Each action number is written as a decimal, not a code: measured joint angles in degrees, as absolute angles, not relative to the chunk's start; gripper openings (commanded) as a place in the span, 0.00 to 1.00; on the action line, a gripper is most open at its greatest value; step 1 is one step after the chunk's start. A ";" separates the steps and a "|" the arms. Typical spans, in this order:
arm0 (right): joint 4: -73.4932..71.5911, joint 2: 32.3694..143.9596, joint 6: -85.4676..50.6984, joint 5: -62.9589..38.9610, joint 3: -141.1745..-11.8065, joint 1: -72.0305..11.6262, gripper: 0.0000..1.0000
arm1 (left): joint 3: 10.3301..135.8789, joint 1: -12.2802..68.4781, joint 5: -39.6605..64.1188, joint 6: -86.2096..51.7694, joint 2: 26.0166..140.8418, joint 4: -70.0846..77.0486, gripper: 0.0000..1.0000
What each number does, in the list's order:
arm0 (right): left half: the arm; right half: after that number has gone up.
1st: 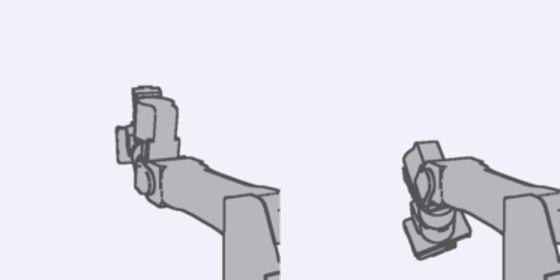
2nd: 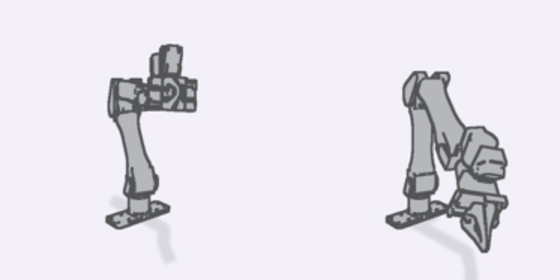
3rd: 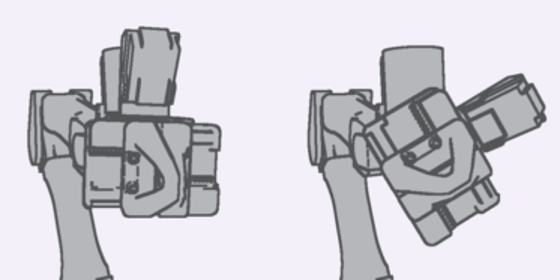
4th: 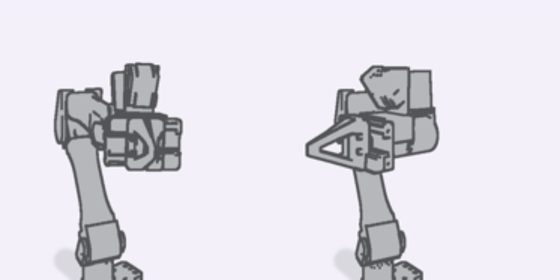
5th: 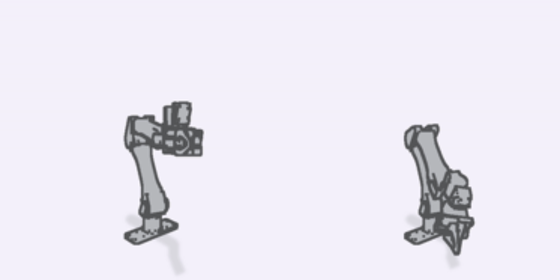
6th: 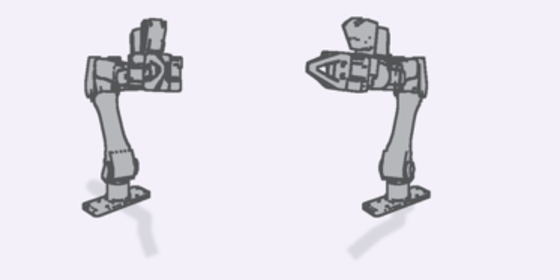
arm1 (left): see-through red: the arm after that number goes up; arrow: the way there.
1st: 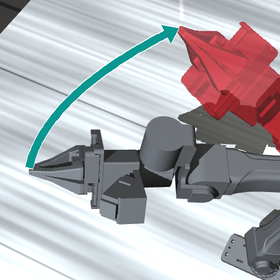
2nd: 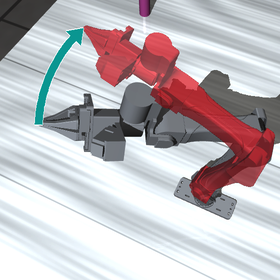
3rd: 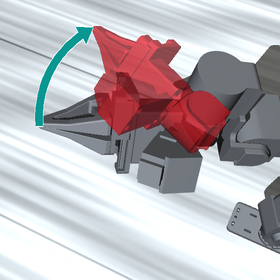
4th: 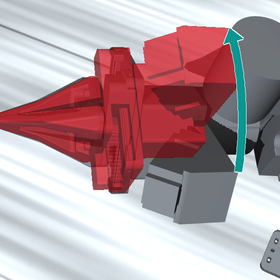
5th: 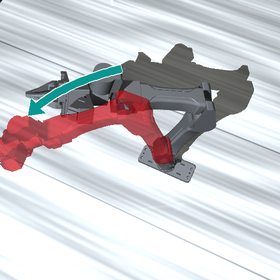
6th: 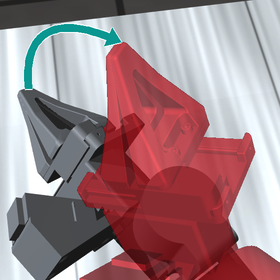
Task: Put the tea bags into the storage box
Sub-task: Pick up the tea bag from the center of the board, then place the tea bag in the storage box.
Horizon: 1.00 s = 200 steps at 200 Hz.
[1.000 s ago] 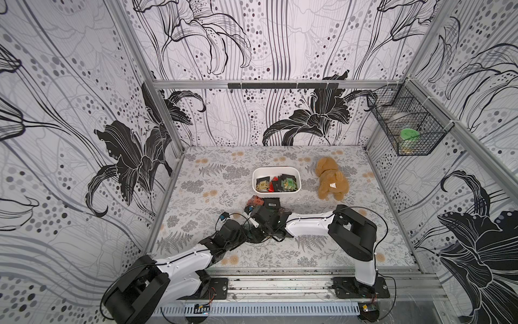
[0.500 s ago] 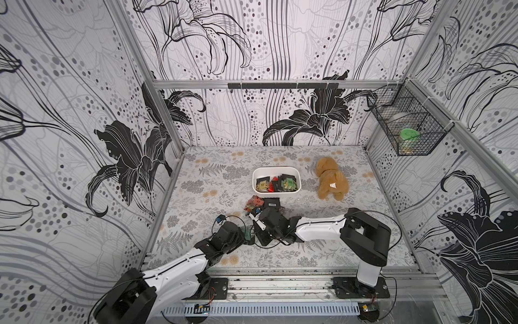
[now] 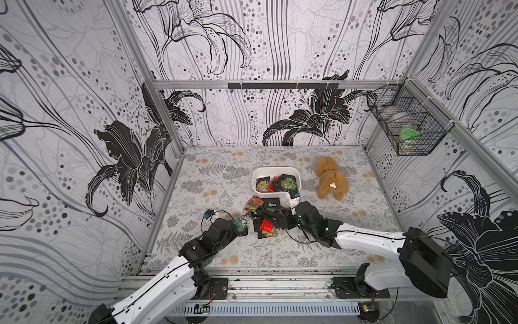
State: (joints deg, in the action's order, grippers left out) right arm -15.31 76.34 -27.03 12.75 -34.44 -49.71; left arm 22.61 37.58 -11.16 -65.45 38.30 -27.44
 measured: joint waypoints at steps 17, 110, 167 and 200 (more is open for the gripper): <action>-14.83 73.58 -29.67 14.39 -31.86 -46.19 0.23 | 26.68 37.58 -12.49 -64.42 40.01 -29.06 0.00; -14.66 69.12 -31.90 14.20 -30.00 -42.57 0.50 | 60.82 37.58 -14.48 -52.07 76.73 -26.24 0.00; -17.04 68.45 -28.18 9.89 -29.63 -42.39 0.51 | 83.99 37.47 -15.81 -45.23 99.83 -25.74 0.00; -18.50 68.62 -26.72 7.66 -29.63 -42.39 0.49 | 93.14 36.91 -15.90 -42.57 110.45 -27.00 0.00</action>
